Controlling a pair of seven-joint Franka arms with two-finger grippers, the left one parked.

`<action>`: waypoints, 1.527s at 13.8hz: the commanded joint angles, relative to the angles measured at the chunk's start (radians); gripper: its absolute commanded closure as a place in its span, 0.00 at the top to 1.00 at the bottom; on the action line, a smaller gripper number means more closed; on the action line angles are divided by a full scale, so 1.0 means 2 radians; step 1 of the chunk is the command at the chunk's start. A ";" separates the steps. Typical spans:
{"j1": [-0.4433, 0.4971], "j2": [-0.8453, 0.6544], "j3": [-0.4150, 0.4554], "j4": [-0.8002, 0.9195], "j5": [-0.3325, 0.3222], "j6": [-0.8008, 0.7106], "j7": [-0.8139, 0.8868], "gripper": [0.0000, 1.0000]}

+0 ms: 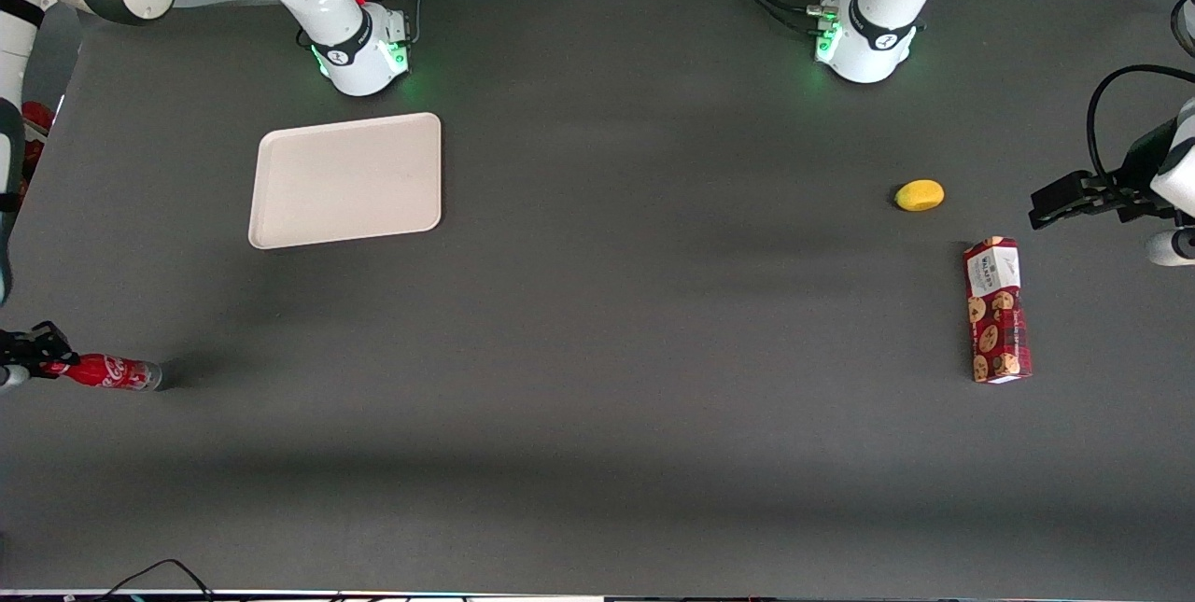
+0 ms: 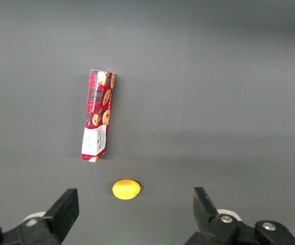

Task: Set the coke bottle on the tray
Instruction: 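Carry the held bottle over the white tray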

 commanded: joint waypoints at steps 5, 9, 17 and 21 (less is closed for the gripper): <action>0.023 -0.159 0.006 -0.059 -0.031 -0.158 0.105 0.00; 0.021 -0.300 0.061 -0.233 -0.072 -0.134 0.227 0.00; 0.020 -0.513 0.060 -0.595 -0.074 0.084 0.288 0.00; 0.019 -0.517 0.059 -0.663 -0.073 0.137 0.294 0.00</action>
